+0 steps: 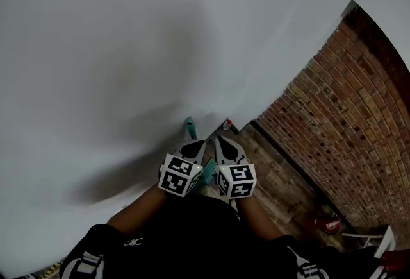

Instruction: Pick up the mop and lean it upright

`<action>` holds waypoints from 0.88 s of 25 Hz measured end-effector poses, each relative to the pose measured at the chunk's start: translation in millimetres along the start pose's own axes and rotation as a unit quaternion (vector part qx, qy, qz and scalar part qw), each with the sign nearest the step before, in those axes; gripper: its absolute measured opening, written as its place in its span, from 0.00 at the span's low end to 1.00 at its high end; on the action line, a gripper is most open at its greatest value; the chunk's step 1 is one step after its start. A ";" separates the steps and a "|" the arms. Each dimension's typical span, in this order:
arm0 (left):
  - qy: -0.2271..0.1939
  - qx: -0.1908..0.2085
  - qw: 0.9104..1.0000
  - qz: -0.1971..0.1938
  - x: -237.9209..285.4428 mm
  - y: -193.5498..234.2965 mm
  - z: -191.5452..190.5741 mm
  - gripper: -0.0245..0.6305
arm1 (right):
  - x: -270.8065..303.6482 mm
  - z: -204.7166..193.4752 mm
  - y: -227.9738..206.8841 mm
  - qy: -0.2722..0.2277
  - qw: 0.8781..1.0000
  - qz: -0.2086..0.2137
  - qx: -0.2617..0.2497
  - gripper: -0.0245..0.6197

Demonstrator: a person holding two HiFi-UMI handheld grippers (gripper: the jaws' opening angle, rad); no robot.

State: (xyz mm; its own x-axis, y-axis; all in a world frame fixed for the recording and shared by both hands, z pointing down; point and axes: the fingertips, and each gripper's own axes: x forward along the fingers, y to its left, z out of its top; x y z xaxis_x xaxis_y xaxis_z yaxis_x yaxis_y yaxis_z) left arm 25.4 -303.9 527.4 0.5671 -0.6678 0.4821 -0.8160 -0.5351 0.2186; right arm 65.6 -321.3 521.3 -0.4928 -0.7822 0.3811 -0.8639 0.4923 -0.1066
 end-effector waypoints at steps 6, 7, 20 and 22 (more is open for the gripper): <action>0.006 0.008 0.999 -0.032 11.3 -26.9 -0.2 0.03 | -29.3 -9.0 -23.9 -0.005 0.999 -0.040 0.023 0.06; 0.008 0.010 0.999 -0.035 12.2 -30.3 -0.8 0.03 | -33.1 -9.7 -25.4 -0.005 0.999 -0.043 0.022 0.06; 0.015 0.027 0.999 -0.043 11.1 -52.8 -5.9 0.03 | -57.3 -23.7 -23.8 0.001 0.999 -0.045 0.026 0.06; 0.013 0.025 0.999 -0.041 8.2 -54.7 -5.7 0.03 | -58.7 -22.8 -21.7 0.000 0.999 -0.042 0.025 0.06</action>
State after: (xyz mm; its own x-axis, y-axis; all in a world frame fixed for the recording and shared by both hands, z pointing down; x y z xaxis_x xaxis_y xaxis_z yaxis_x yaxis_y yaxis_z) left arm 74.0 -277.2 524.3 0.6285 -0.6066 0.4869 -0.7596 -0.6134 0.2163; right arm 115.7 -277.4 522.2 -0.4188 -0.8199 0.3904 -0.9062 0.4053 -0.1209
